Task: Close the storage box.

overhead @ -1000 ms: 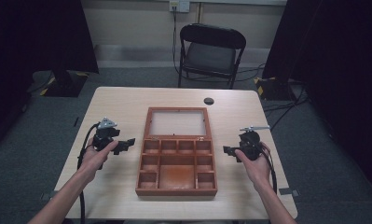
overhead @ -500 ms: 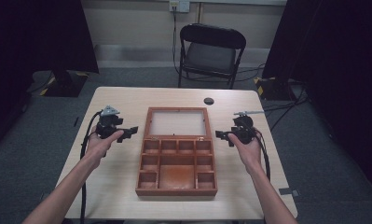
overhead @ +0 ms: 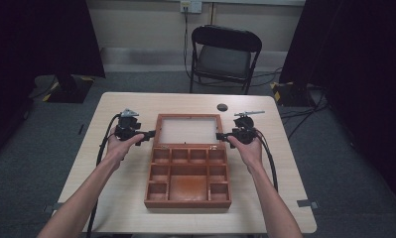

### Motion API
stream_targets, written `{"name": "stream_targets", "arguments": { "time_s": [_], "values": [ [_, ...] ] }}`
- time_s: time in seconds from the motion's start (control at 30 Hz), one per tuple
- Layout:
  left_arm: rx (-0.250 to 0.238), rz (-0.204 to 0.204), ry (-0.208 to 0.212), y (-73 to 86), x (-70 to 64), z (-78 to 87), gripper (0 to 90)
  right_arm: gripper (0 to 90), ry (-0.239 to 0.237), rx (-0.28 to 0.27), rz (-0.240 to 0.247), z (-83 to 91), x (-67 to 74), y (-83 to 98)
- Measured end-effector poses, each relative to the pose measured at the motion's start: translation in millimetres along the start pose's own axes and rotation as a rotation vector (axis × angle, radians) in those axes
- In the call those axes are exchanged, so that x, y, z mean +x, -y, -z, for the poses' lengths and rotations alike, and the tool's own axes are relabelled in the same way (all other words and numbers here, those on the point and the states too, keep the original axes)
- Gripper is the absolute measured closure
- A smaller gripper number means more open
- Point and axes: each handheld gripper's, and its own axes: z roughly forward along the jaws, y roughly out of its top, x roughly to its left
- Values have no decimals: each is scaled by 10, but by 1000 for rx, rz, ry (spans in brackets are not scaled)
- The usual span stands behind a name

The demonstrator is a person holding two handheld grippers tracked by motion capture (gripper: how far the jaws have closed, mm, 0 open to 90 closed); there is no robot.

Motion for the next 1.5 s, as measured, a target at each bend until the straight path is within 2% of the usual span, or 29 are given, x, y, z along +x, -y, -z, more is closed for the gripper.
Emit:
{"name": "stream_targets", "arguments": {
  "time_s": [0.03, 0.1, 0.13, 0.23, 0.3, 0.37, 0.43, 0.5, 0.6, 0.63, 0.67, 0.83, 0.87, 0.93, 1.03, 1.13, 1.2, 1.23, 1.33, 1.4, 1.5],
  "values": [
    [-3, 12, 27, 7, 3, -34, 218, 169, 4, 8, -1, -28, 1, 5],
    [-5, 21, 43, 14, 3, -48, 215, 169, 6, 9, 4, -64, -7, 15],
    [2, 27, 46, 39, 1, -74, 215, 165, -12, 22, -22, -113, -17, 42],
    [17, 59, 53, 110, 7, -117, 197, 155, -19, 24, -22, -134, -20, 67],
    [22, 63, 59, 126, 10, -133, 209, 155, -16, 24, -16, -145, -23, 68],
    [38, 92, 71, 142, 24, -163, 209, 157, -15, 26, -18, -157, -26, 65],
    [49, 91, 55, 142, 16, -191, 214, 163, -2, 24, -31, -185, -47, 53],
    [46, 101, 61, 142, 12, -208, 218, 166, -2, 21, -33, -202, -61, 46],
    [71, 101, 73, 139, -1, -261, 233, 179, 6, 18, -56, -253, -77, 23],
    [75, 114, 74, 131, -4, -271, 234, 180, 9, 17, -63, -283, -77, 17],
    [83, 99, 66, 107, -7, -267, 263, 188, 1, 30, -65, -336, -69, 6],
    [107, 114, 92, 71, -33, -298, 293, 189, 0, 53, -52, -405, -30, -1],
    [109, 117, 91, 63, -35, -304, 292, 189, 15, 60, -42, -430, -26, 1],
    [108, 128, 96, 63, -11, -330, 294, 168, -13, 59, -63, -482, -32, 18],
    [101, 151, 126, 80, 23, -359, 294, 154, -36, 55, -85, -515, -40, 28],
    [103, 171, 128, 85, 33, -368, 282, 149, -60, 64, -137, -543, -54, 37],
    [103, 170, 129, 85, 32, -368, 290, 149, -59, 59, -131, -542, -53, 41],
    [108, 182, 139, 85, 42, -374, 294, 149, -72, 60, -140, -550, -65, 47],
    [110, 181, 150, 84, 53, -380, 294, 138, -91, 59, -154, -575, -85, 55],
    [114, 212, 175, 81, 33, -414, 294, 138, -105, 59, -159, -595, -82, 54],
    [124, 204, 187, 55, -13, -444, 296, 118, -107, 62, -160, -617, -60, 45]
  ]
}}
